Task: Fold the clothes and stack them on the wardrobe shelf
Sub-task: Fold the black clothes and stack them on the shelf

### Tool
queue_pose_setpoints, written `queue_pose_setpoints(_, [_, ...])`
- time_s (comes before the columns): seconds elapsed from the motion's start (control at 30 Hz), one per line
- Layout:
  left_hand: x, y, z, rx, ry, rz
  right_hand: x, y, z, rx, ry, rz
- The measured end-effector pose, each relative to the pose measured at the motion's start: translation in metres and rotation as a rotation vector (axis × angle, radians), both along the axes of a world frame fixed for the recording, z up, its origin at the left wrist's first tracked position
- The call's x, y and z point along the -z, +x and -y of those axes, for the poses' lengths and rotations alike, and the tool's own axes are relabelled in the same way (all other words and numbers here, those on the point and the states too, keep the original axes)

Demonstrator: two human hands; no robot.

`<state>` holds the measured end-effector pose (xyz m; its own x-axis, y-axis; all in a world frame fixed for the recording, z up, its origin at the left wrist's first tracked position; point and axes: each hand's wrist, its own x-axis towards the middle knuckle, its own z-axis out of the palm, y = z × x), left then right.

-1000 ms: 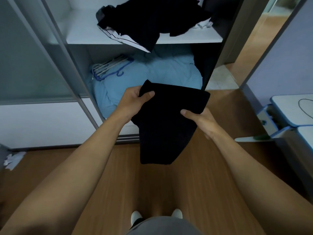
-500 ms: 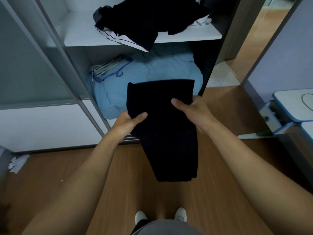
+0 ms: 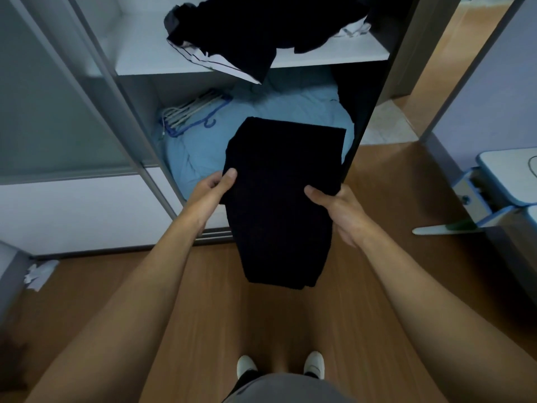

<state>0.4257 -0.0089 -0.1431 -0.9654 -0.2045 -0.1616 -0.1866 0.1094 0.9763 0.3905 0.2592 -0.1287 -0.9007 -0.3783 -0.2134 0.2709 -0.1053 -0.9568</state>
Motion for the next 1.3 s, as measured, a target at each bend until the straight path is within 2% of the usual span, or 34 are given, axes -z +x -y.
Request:
queue_pose_setpoints(0.1, [0.036, 0.021, 0.006, 0.068, 0.166, 0.142, -0.006, -0.005, 0.007, 0.023, -0.061, 0.059])
queue_pose_setpoints(0.2, [0.054, 0.031, 0.002, 0.208, 0.291, 0.075, -0.008, -0.008, 0.008, 0.025, -0.118, 0.105])
queue_pose_setpoints(0.3, [0.044, 0.028, -0.003, 0.287, 0.262, 0.019, -0.009, -0.012, 0.008, 0.065, -0.176, 0.181])
queue_pose_setpoints(0.47, [0.047, 0.017, -0.006, 0.348, 0.180, 0.058, -0.017, -0.015, 0.020, 0.109, -0.155, 0.221])
queue_pose_setpoints(0.53, [0.048, 0.014, -0.011, 0.309, 0.197, 0.061, -0.020, -0.020, 0.026, 0.117, -0.145, 0.249])
queue_pose_setpoints(0.63, [0.041, 0.007, -0.018, 0.104, 0.326, 0.068, -0.024, -0.030, 0.030, 0.145, -0.133, 0.357])
queue_pose_setpoints(0.73, [0.035, -0.003, -0.013, -0.016, 0.398, 0.106, -0.011, -0.025, 0.030, 0.088, -0.025, 0.282])
queue_pose_setpoints(0.8, [0.031, -0.009, -0.003, -0.050, 0.376, 0.145, 0.007, -0.010, 0.034, 0.024, 0.125, 0.242])
queue_pose_setpoints(0.87, [0.029, -0.011, 0.013, -0.051, 0.328, 0.214, 0.022, 0.003, 0.046, 0.005, 0.142, 0.220])
queue_pose_setpoints(0.93, [0.030, -0.007, 0.034, 0.023, 0.312, 0.245, 0.030, 0.003, 0.062, 0.092, 0.113, 0.210])
queue_pose_setpoints(1.07, [0.050, 0.015, 0.070, 0.138, 0.240, 0.212, 0.031, -0.012, 0.094, 0.243, 0.075, 0.410])
queue_pose_setpoints(1.2, [0.074, 0.027, 0.084, 0.231, 0.091, 0.123, 0.032, -0.027, 0.112, 0.192, 0.125, 0.622])
queue_pose_setpoints(1.3, [0.080, 0.019, 0.089, 0.192, 0.037, 0.061, 0.032, -0.036, 0.125, 0.148, 0.195, 0.691])
